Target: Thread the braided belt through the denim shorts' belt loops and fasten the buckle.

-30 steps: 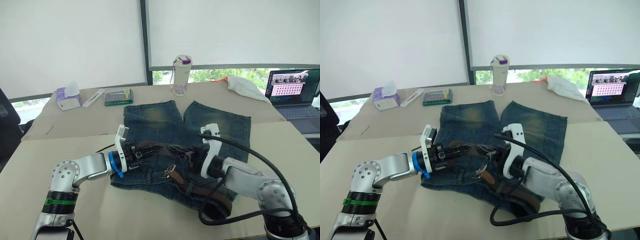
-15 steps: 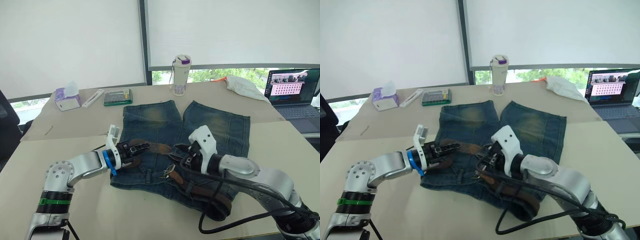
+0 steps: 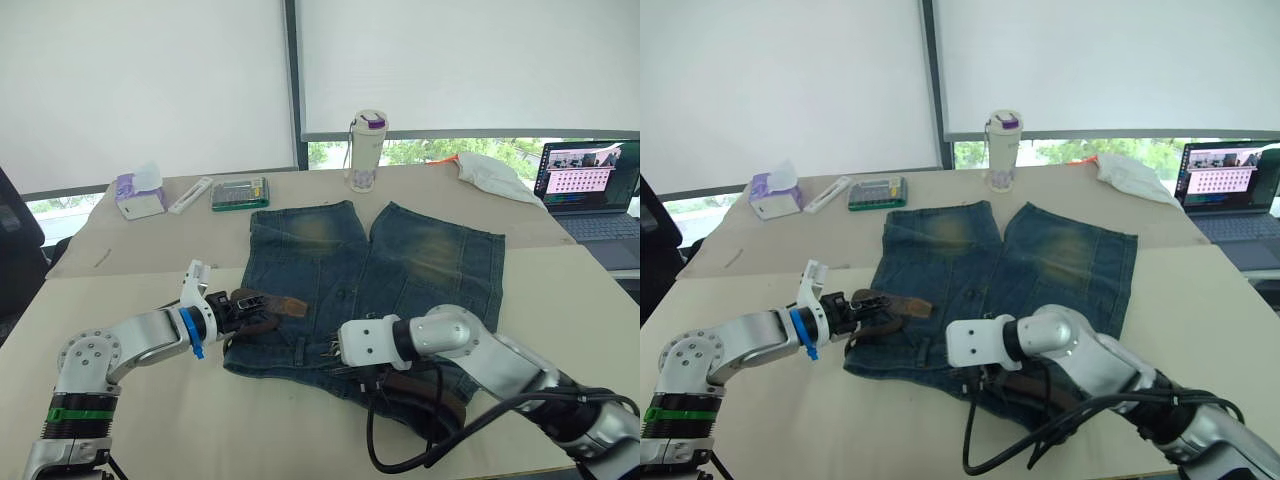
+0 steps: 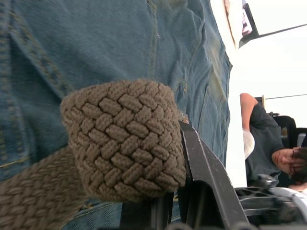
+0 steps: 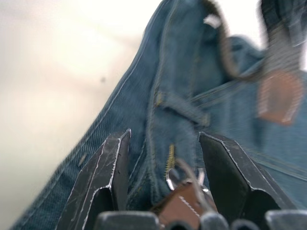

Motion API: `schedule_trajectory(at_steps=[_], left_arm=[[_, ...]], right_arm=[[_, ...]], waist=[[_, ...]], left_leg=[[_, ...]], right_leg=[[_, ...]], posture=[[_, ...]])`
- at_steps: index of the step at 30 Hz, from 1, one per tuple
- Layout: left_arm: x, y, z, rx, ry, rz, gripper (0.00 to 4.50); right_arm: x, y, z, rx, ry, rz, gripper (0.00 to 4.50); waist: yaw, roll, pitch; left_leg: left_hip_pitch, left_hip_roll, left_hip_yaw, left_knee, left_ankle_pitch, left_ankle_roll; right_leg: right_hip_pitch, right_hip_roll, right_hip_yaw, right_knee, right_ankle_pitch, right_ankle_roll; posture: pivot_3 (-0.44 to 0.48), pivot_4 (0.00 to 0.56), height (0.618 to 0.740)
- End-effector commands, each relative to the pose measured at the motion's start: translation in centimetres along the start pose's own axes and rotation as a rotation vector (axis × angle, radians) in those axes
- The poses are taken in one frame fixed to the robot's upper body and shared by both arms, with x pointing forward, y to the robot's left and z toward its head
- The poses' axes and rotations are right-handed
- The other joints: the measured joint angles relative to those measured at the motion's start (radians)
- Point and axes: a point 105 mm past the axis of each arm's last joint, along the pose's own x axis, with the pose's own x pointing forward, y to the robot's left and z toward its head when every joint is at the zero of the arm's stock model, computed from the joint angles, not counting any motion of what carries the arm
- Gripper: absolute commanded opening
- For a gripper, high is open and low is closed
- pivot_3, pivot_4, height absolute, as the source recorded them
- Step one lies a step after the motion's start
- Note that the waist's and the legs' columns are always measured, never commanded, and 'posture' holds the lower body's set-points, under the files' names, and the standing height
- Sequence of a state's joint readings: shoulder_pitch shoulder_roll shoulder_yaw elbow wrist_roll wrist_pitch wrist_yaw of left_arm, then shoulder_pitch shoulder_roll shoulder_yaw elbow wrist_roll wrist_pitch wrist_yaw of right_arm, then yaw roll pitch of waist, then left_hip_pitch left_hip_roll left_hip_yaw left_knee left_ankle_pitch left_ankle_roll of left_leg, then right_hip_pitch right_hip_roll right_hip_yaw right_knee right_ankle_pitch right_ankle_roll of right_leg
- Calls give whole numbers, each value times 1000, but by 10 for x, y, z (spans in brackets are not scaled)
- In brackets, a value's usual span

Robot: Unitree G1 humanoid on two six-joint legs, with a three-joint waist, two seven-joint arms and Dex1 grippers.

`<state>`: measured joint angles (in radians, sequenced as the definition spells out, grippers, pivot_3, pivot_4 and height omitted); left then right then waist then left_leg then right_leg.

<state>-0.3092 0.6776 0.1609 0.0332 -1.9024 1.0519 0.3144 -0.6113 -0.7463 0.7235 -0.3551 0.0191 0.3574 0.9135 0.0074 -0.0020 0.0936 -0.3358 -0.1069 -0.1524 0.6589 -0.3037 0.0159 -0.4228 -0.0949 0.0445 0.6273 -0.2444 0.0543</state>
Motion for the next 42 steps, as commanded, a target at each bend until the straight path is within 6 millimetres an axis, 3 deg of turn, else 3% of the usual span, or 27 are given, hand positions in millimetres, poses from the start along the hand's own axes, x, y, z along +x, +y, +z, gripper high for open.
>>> schedule_trajectory(at_steps=[1, 5, 12, 13, 20, 32, 35, 42], left_arm=[[-11, -10, 6, 25, -22, -34, 0], [-20, -6, 5, 25, -15, -26, 0], [-33, 7, -7, 41, 61, 21, 0], [-33, 9, -11, 39, 82, 26, 0], [-23, 18, -38, 7, 186, 48, 0], [18, 24, -59, -180, 163, 93, 0], [34, 18, -68, -280, 145, 67, 0], [49, -1, -76, -300, 195, -21, 0]], right_arm=[[3, -6, -9, -50, 75, -8, 2536], [6, -11, -21, -35, 134, -53, 2536], [1, -18, -22, -12, 143, -121, 431], [-1, -18, -20, -3, 133, -129, 296], [-9, -18, -18, 23, 121, -208, 290], [-8, -12, -15, 59, 110, -244, 287], [-7, -8, -17, 82, 113, -245, 287], [-12, -3, -23, 139, 126, -254, 287]], waist=[[3, 0, 0], [2, 0, 0], [3, 0, 0], [5, 0, 0], [7, 0, 0], [9, -1, 0], [18, -1, -1], [38, -2, -1]], left_leg=[[0, 0, 0, 0, 0, 0], [0, 0, 0, 0, 0, -1], [1, 0, 0, -1, 0, -1], [1, 0, 0, -1, 0, -1], [1, 0, -1, -1, 0, -2], [1, 0, -1, -1, 0, -2], [1, 0, -1, 0, 0, -2], [1, -1, 0, 1, 0, -2]], right_leg=[[0, 0, 0, 0, 0, 0], [0, 0, 0, 0, 0, 0], [0, 1, 0, 1, 0, -1], [0, 1, -1, 1, 0, -1], [0, 0, -1, 1, 0, -1], [1, 0, -1, 1, 0, -1], [2, -1, -1, 1, 0, -1], [2, -2, -1, 1, 0, -1]], posture=[[0, 150, 740], [0, 150, 740], [0, 150, 740], [0, 150, 740], [0, 150, 740], [0, 150, 740], [0, 150, 740], [0, 150, 740]])
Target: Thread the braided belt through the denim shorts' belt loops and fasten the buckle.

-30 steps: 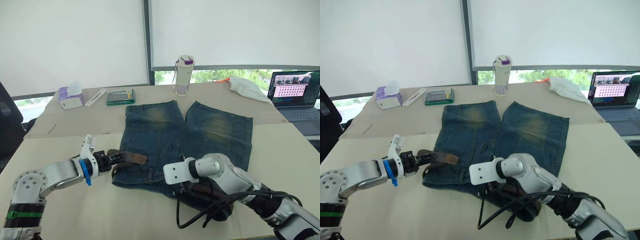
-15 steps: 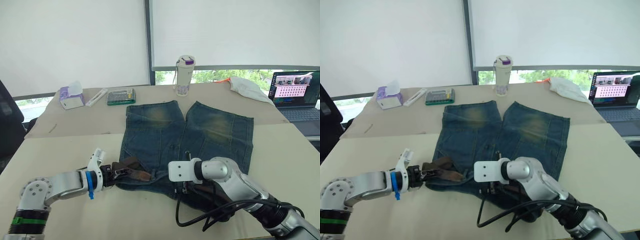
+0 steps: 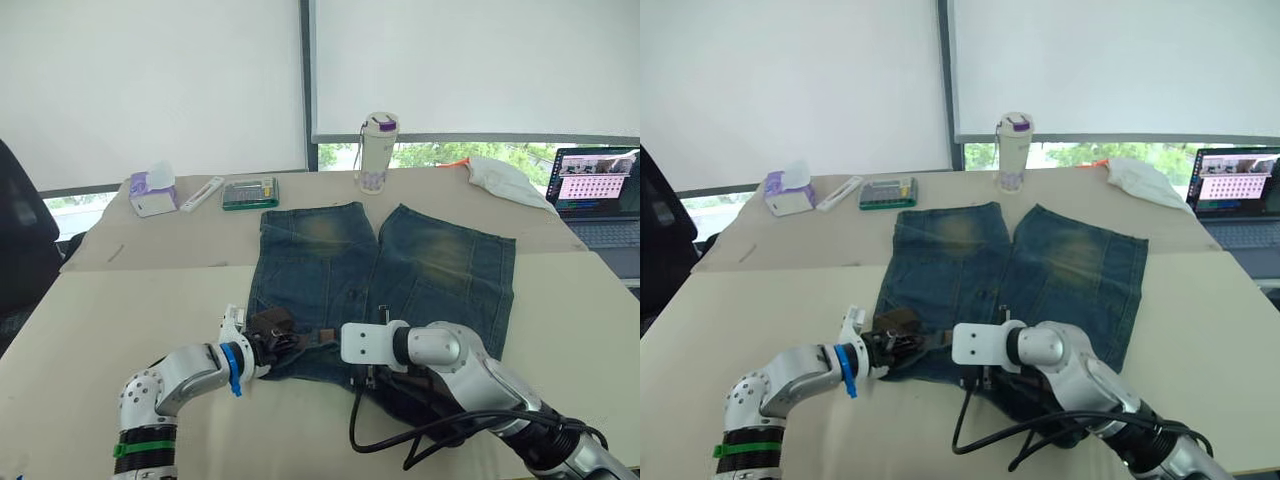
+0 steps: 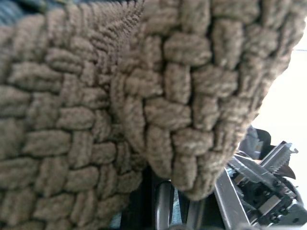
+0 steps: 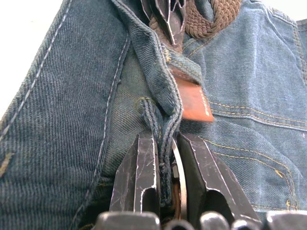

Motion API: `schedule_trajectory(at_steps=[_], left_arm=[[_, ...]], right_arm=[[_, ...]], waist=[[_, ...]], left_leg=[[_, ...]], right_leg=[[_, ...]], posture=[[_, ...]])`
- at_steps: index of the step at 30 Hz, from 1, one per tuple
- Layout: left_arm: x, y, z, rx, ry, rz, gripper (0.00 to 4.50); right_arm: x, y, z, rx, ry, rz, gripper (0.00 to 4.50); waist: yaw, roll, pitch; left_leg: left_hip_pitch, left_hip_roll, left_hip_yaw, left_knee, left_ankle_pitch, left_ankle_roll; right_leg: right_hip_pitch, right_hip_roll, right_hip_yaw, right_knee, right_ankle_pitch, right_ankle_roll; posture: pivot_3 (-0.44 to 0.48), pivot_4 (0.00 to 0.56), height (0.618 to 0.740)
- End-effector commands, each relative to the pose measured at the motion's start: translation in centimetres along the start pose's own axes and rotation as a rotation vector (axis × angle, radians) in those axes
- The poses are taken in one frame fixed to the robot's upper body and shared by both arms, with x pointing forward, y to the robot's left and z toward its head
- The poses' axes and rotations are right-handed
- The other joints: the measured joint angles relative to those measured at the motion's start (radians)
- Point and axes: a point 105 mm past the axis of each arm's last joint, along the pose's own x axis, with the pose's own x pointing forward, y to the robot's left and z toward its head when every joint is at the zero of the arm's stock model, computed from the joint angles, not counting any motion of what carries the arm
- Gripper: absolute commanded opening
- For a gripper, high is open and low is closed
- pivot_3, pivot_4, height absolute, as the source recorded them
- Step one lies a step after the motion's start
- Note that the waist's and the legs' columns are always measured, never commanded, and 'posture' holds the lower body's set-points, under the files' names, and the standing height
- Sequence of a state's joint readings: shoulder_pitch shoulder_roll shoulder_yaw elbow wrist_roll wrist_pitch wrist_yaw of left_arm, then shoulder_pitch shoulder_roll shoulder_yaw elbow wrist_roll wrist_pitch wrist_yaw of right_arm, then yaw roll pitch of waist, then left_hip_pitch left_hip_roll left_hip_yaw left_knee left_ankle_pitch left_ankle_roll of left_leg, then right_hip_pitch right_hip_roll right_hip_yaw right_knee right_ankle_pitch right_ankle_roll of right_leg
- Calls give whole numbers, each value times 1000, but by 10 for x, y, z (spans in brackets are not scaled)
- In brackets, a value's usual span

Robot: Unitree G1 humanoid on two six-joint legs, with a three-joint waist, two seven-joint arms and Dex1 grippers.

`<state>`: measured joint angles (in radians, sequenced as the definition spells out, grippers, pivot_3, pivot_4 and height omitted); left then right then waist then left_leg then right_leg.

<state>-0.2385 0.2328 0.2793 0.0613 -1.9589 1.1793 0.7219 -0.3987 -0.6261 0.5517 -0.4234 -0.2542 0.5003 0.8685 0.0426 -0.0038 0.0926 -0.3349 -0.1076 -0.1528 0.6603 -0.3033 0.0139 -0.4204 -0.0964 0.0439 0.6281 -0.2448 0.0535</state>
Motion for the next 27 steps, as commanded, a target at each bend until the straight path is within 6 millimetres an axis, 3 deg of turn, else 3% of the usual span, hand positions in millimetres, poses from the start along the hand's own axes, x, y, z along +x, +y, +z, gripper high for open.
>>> schedule_trajectory(at_steps=[1, 2, 4, 8, 11, 17, 22, 27], left_arm=[[11, -14, -7, 16, 68, -62, 0], [13, -17, -8, 13, 77, -76, 0], [16, -28, -7, 15, 91, -136, 0], [14, -43, -8, 76, 163, -232, 0], [15, -44, -10, 79, 207, -254, 0], [21, -49, -9, 70, 253, -269, 0], [24, -53, -7, 61, 269, -276, 0], [28, -58, -7, 53, 273, -287, 0]], right_arm=[[-8, -3, 3, 41, -17, -30, 287], [-11, -4, 4, 69, -30, -27, 287], [-18, 2, 7, 100, -50, 11, 1336], [-34, -2, 10, 201, -82, -43, 2623], [-53, -10, 7, 249, -68, -95, 2623], [-75, -34, 1, 23, 30, -259, 2623], [-74, -31, 4, -65, 36, -234, 2623], [-61, -18, 10, -88, 6, -174, 2623]], waist=[[6, 0, 0], [9, 0, 0], [12, -1, 0], [12, -1, 1], [1, -2, 1], [2, -2, 1], [3, -3, 2], [3, -3, 2]], left_leg=[[0, 0, 0, 0, 0, 0], [0, 0, 0, 0, 0, 0], [0, -1, 0, 0, 0, 0], [-2, 0, 0, 0, 0, 0], [-1, 0, 0, 0, 0, 0], [-1, 0, -1, -1, 0, 0], [-1, 0, 0, 0, 0, 0], [-1, 0, 0, 0, 0, -1]], right_leg=[[0, 0, 0, 0, 0, 0], [0, 0, 0, 0, 0, 0], [0, 0, 0, 0, 0, 0], [-1, 0, 0, -1, 0, 0], [-1, 0, 0, 0, 0, 0], [-1, 1, 0, 0, 0, 0], [-1, 0, 0, 0, 0, 0], [-1, 0, 0, 0, 0, 0]], posture=[[0, 150, 740], [0, 150, 740], [0, 150, 740], [0, 150, 740], [0, 150, 740], [0, 150, 740], [0, 150, 740], [0, 150, 740]])
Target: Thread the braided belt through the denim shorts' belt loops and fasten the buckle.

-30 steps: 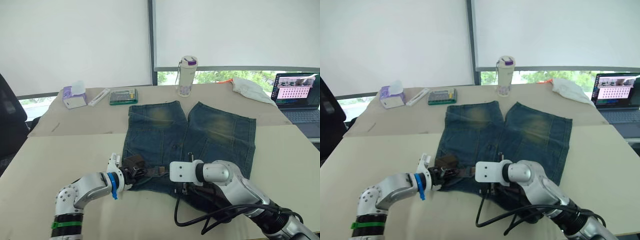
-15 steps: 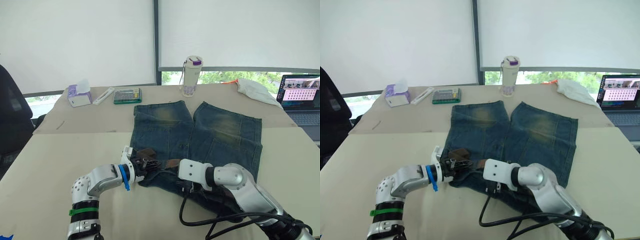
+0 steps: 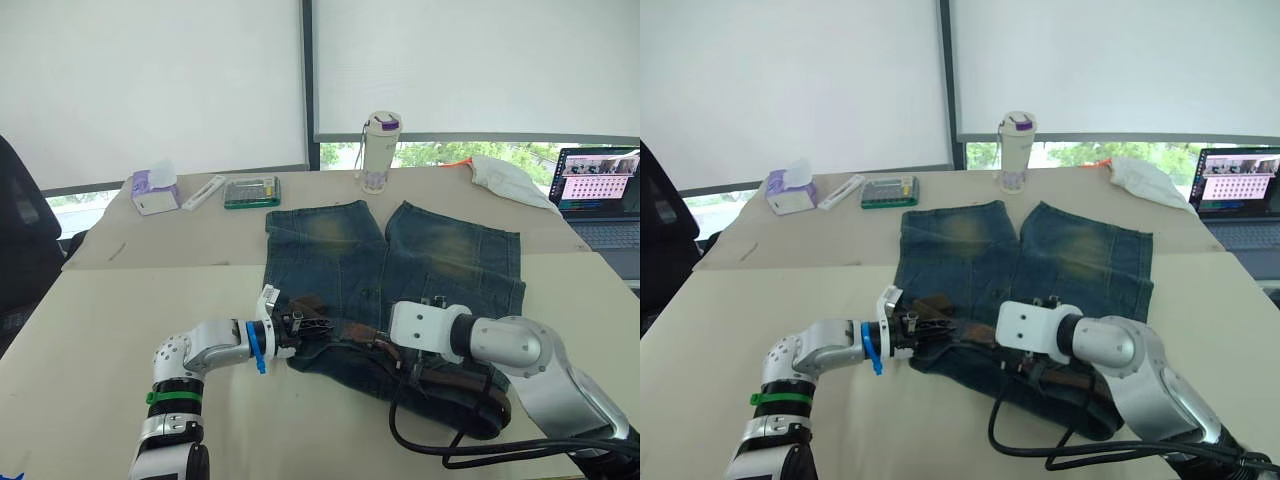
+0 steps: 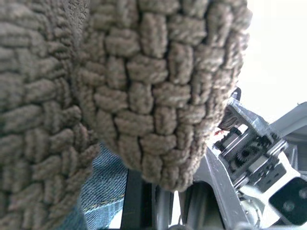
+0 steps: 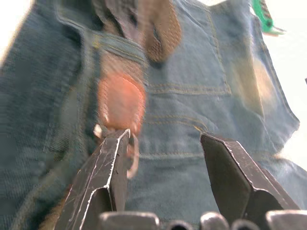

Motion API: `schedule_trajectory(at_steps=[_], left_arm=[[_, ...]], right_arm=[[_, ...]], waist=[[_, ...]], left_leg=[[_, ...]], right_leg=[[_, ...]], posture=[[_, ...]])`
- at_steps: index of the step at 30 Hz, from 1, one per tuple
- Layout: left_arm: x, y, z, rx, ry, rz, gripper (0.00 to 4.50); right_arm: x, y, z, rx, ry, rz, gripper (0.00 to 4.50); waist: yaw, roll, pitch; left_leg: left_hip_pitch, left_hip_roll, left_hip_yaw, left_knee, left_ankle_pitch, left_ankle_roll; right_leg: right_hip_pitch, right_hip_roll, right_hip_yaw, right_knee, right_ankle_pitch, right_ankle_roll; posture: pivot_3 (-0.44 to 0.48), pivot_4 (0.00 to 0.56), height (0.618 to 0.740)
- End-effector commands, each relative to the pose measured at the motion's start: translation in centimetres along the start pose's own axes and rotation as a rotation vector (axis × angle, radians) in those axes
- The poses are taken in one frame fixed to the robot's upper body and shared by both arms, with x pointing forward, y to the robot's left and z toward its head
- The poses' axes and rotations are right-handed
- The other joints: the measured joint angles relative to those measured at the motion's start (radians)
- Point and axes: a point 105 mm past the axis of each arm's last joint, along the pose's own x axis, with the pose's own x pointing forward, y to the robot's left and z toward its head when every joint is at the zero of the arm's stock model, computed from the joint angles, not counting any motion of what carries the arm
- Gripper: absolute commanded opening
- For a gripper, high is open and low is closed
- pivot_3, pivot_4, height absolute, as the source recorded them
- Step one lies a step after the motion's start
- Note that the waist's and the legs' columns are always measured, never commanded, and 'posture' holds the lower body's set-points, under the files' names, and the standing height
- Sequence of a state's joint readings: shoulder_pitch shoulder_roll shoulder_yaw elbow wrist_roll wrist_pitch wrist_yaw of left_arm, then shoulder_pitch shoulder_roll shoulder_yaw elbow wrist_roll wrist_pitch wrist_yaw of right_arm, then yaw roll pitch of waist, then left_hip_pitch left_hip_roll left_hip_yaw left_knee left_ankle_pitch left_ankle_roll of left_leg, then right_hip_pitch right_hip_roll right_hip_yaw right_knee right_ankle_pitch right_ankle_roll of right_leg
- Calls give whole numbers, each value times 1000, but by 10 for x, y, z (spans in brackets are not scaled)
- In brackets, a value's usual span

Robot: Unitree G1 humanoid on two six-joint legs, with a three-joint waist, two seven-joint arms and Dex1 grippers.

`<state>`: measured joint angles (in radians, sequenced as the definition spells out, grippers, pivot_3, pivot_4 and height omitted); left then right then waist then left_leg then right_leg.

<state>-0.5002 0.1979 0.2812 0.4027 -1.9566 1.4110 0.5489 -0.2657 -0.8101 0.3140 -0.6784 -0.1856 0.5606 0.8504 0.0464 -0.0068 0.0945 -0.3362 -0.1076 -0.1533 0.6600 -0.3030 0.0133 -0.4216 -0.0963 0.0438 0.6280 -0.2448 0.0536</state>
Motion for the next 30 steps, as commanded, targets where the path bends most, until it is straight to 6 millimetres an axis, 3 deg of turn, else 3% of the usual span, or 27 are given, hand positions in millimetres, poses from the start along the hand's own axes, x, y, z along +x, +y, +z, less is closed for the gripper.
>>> schedule_trajectory(at_steps=[1, 13, 21, 25, 28, 30], left_arm=[[4, -13, 0, 26, 14, -49, 0], [4, -15, -1, 35, 8, -54, 0], [4, -18, -2, 50, 18, -65, 0], [-5, -20, -6, 164, 43, -4, 0], [-22, -26, -9, 296, 80, 32, 1083], [-39, -33, -16, 520, 134, 105, 1621]], right_arm=[[2, 1, 16, -60, -55, -1, 2623], [11, -1, 6, -80, -16, -12, 2623], [13, 2, 5, -78, -14, 0, 50], [12, 2, 6, -78, -16, -8, 18], [8, -1, 4, -72, -5, -26, 0], [2, -3, 0, -62, 9, -48, 0]], waist=[[-1, 0, 0], [-1, -1, 0], [-2, -1, 0], [-5, -2, 1], [-9, -2, 2], [-11, -3, 2]], left_leg=[[0, 0, 0, 0, 0, 0], [0, 0, 0, 0, 0, 0], [0, 0, 0, 0, 0, 0], [0, 0, 0, 0, 0, 0], [0, 1, 0, -1, 0, -1], [0, 1, 0, -1, 0, -1]], right_leg=[[0, 0, 0, 0, 0, 0], [0, 0, 0, 0, 0, 0], [0, 0, 0, 0, 0, 0], [0, 1, 0, 0, 0, 0], [-1, 1, 0, 0, 0, 0], [-1, 2, 0, 0, 0, 0]], posture=[[0, 150, 740], [0, 150, 740], [0, 150, 740], [0, 150, 740], [0, 150, 740], [0, 150, 740]])
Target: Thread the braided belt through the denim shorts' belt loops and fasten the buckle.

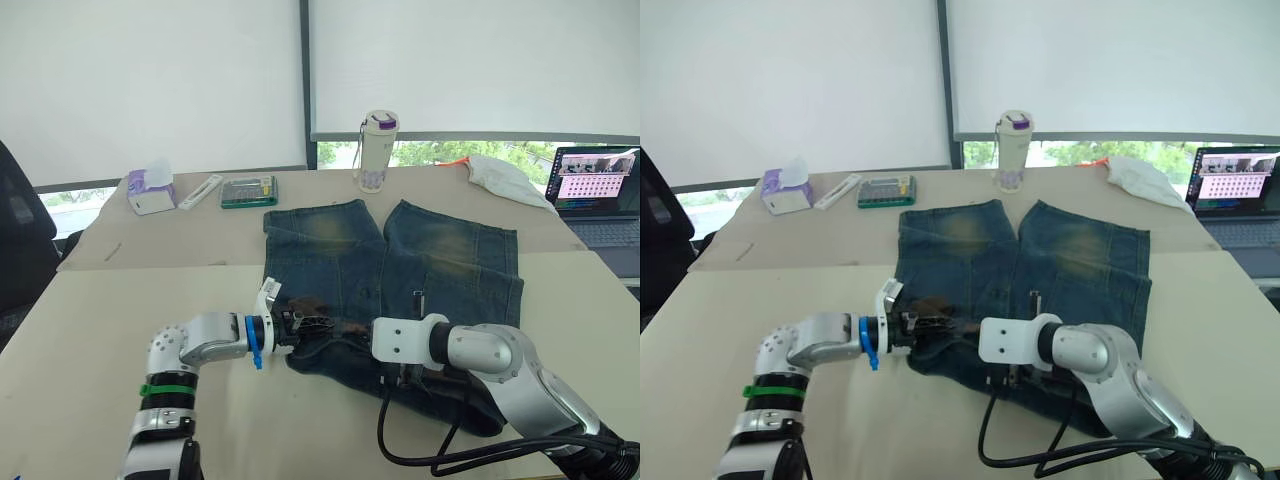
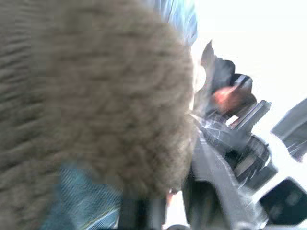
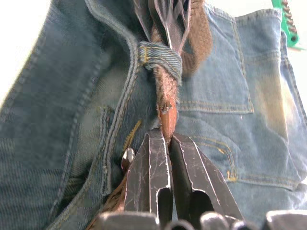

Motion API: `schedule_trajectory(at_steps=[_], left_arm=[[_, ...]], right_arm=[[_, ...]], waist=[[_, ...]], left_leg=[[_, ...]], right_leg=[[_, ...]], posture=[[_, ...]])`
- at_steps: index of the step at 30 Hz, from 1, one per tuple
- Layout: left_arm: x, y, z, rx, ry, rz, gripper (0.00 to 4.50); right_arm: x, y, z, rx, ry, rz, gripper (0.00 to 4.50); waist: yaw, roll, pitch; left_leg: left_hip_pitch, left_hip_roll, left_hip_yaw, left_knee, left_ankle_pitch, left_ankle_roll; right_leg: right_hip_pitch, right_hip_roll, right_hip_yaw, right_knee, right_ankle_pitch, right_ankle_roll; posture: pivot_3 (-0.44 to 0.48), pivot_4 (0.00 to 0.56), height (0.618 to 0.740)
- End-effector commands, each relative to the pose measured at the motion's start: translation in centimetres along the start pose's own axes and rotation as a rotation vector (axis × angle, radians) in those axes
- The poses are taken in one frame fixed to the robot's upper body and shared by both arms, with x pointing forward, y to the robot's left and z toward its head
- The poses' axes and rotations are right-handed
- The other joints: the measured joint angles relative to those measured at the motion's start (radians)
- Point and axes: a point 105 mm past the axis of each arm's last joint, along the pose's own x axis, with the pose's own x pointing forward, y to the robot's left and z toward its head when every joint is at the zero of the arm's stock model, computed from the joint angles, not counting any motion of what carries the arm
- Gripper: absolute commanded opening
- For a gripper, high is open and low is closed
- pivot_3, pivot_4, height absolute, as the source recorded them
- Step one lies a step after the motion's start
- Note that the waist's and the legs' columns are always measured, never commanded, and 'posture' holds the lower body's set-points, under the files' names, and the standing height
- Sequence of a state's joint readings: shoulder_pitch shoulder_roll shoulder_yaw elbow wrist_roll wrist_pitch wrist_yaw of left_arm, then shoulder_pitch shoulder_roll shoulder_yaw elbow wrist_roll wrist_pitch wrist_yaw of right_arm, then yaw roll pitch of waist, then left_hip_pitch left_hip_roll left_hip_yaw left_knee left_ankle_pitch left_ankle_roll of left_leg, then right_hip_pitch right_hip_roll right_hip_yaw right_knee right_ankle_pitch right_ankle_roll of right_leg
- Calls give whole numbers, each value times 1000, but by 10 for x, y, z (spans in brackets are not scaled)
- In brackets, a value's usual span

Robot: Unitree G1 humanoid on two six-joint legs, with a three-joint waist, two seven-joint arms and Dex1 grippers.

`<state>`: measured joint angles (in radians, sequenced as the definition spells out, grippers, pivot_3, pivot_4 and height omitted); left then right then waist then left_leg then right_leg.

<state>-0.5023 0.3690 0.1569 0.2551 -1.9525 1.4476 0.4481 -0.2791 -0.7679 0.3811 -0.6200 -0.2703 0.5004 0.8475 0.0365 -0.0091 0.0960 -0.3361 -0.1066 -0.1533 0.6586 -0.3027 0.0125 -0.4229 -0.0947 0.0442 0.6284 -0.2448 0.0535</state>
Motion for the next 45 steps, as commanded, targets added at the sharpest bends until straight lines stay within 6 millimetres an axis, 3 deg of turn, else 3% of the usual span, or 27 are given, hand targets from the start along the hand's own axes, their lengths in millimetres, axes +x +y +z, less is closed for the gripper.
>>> schedule_trajectory(at_steps=[1, 4, 7, 10, 16, 21, 22, 26, 30, 34, 37, 43, 45], left_arm=[[-26, -24, -5, 365, 50, 51, 2028], [-32, -39, 1, 724, 5, 72, 3034], [-32, -37, -4, 1085, 68, 25, 3034], [-24, -32, -14, 1275, 130, -68, 3034], [-12, -35, -7, 1357, 100, -135, 3034], [3, -62, 13, 1380, 37, -216, 4485], [8, -67, 18, 1372, 17, -218, 4485], [25, -79, 24, 1455, 26, -255, 4485], [39, -92, 26, 1557, 28, -300, 4485], [36, -75, 53, 1353, -28, -208, 4485], [22, -56, 62, 1210, 41, -195, 4485], [4, -26, 72, 1480, 186, -95, 4485], [7, -14, 71, 1478, 221, -76, 4485]], right_arm=[[-15, -11, -1, -9, 16, -75, 0], [-26, -11, -9, 15, 48, -106, 0], [-37, -12, -14, 33, 71, -133, 0], [-55, -13, -22, 53, 123, -160, 0], [-96, -13, -32, 105, 227, -212, 0], [-123, -11, -37, 176, 287, -243, 0], [-127, -10, -37, 199, 289, -247, 0], [-128, -9, -25, 266, 211, -268, 0], [-112, -10, -6, 315, 56, -240, 0], [-104, -9, -8, 309, 78, -262, 0], [-101, -10, -13, 313, 100, -281, 0], [-101, -5, -23, 318, 136, -272, 0], [-100, -4, -23, 323, 129, -273, 0]], waist=[[-2, 0, 1], [1, 2, 1], [4, 4, 1], [6, 7, 2], [8, 2, 4], [15, 1, 5], [17, 1, 5], [11, -2, 7], [2, -4, 8], [2, -4, 8], [-3, -3, 8], [3, -1, 6], [7, -1, 6]], left_leg=[[0, 0, 0, -1, 0, -1], [1, -1, 1, -2, 0, -1], [1, 0, 3, -5, 1, -1], [1, 2, 6, -14, 1, -1], [-1, 5, 6, -13, 1, 1], [-1, 5, 6, -12, 1, 2], [-1, 5, 6, -11, 1, 2], [-1, 5, 7, -8, 0, 3], [0, 5, 7, -8, 1, 2], [-1, 6, 7, -8, 1, 2], [0, 5, 7, -8, 1, 2], [0, 5, 7, -7, 1, 2], [0, 4, 6, -7, 1, 2]], right_leg=[[-1, 1, 0, 0, 0, 0], [0, 1, -1, -1, 0, -1], [2, 0, -1, -5, 0, -3], [2, 0, -1, -13, 2, -7], [2, 1, -2, -15, 3, -6], [4, 2, -3, -14, 4, -5], [4, 2, -3, -14, 4, -5], [5, 2, -2, -14, 4, -4], [4, 2, -2, -13, 4, -4], [4, 2, -2, -12, 4, -4], [2, 3, -2, -11, 4, -4], [2, 3, -3, -10, 4, -4], [3, 2, -3, -10, 4, -4]], posture=[[0, 150, 740], [0, 150, 740], [0, 150, 740], [0, 150, 740], [0, 150, 740], [0, 150, 740], [0, 150, 740], [0, 150, 740], [0, 150, 740], [0, 150, 740], [0, 150, 740], [0, 150, 740], [0, 150, 740]])
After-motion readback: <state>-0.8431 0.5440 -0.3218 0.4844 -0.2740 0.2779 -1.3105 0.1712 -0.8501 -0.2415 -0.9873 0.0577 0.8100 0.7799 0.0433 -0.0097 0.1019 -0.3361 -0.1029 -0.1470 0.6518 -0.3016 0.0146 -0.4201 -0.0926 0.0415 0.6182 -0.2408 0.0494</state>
